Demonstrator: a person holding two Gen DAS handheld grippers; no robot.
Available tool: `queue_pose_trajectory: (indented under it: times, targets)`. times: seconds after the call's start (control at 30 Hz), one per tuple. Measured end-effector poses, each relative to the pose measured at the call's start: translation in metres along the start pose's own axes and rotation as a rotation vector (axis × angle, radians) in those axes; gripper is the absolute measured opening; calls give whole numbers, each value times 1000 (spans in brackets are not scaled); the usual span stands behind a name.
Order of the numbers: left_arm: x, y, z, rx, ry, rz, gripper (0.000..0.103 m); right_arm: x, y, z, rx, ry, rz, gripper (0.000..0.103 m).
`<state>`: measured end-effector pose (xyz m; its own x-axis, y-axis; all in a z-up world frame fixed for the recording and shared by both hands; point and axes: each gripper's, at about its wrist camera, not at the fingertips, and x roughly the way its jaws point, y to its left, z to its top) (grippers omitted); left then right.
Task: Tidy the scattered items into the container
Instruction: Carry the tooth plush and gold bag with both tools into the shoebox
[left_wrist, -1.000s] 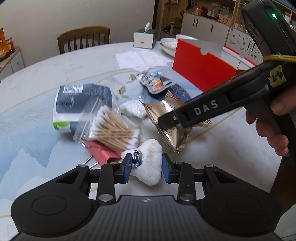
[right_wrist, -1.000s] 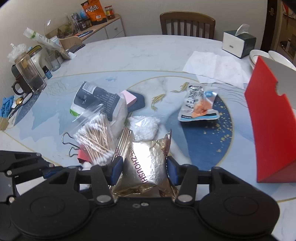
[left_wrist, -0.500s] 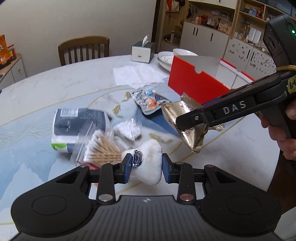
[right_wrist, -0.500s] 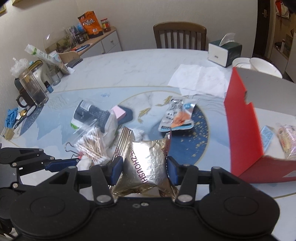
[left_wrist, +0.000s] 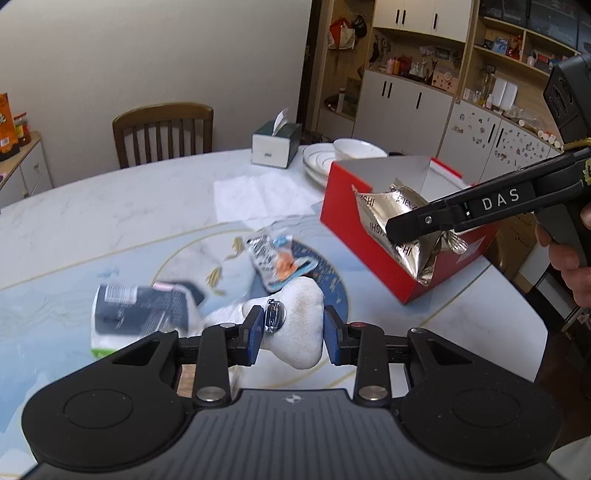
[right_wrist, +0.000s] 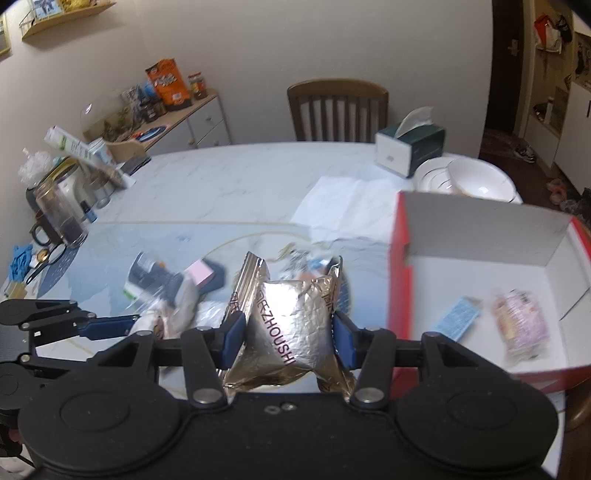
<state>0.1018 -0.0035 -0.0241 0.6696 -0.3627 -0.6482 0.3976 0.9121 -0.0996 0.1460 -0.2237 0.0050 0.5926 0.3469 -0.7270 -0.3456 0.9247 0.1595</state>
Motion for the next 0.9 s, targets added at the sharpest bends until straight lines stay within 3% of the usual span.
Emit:
queue_pose_trajectory:
  times: [0.4, 0.9]
  targets:
    - [17, -32, 38, 16, -43, -15, 32, -18, -63, 12, 31, -42, -41, 50]
    - [66, -93, 79, 105, -50, -63, 32, -26, -146, 7, 99, -57, -112, 50]
